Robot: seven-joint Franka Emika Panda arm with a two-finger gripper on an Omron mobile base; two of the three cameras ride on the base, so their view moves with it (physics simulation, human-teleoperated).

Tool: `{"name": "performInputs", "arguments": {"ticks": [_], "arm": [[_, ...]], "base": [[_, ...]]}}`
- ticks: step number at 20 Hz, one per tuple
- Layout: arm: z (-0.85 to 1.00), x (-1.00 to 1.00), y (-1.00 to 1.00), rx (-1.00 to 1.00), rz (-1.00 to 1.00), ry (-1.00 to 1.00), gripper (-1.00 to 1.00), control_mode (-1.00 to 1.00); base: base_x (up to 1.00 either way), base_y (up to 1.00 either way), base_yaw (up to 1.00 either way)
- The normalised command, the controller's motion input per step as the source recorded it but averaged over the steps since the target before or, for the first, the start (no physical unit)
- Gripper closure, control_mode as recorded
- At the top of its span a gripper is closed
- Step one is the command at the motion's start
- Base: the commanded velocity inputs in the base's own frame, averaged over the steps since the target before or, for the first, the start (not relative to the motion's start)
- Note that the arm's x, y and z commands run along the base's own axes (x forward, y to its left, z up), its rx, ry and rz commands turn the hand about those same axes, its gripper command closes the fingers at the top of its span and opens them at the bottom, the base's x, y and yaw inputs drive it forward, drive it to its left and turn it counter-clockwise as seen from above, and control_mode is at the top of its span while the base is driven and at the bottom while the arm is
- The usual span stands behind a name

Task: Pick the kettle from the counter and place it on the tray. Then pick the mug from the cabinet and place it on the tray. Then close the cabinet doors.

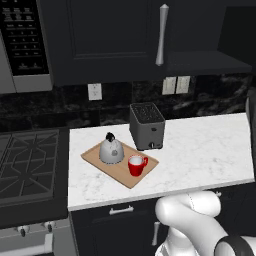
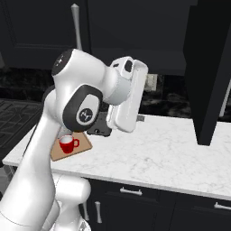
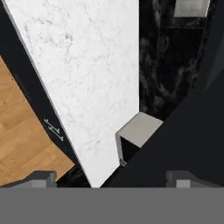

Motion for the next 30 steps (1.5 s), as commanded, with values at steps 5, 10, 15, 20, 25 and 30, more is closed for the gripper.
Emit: {"name": "performInputs", "arguments": {"ticks": [5,10,15,20,25,30], "arm": [[0.0,-0.51,-0.91,0.0,-0.14,-0.06,-1.0,-1.0],[0.0,-0.54,-0.91,0.0,-0.14,-0.04,-1.0,-1.0],[0.0,-0.65,-0.72,0.0,-0.17,-0.09,-1.0,-1.0],[0.0,-0.39,-0.67,0.0,-0.15,-0.01,-1.0,-1.0],[0.0,-0.66,-0.43,0.0,-0.12,-0.08,-1.0,-1.0],[0.0,-0.99,-0.42,0.0,-0.13,-0.24,-1.0,-1.0]], "base": [[0.0,0.0,0.0],[0.0,0.0,0.0],[0.0,0.0,0.0],[0.0,0.0,0.0],[0.0,0.0,0.0],[0.0,0.0,0.0]]}}
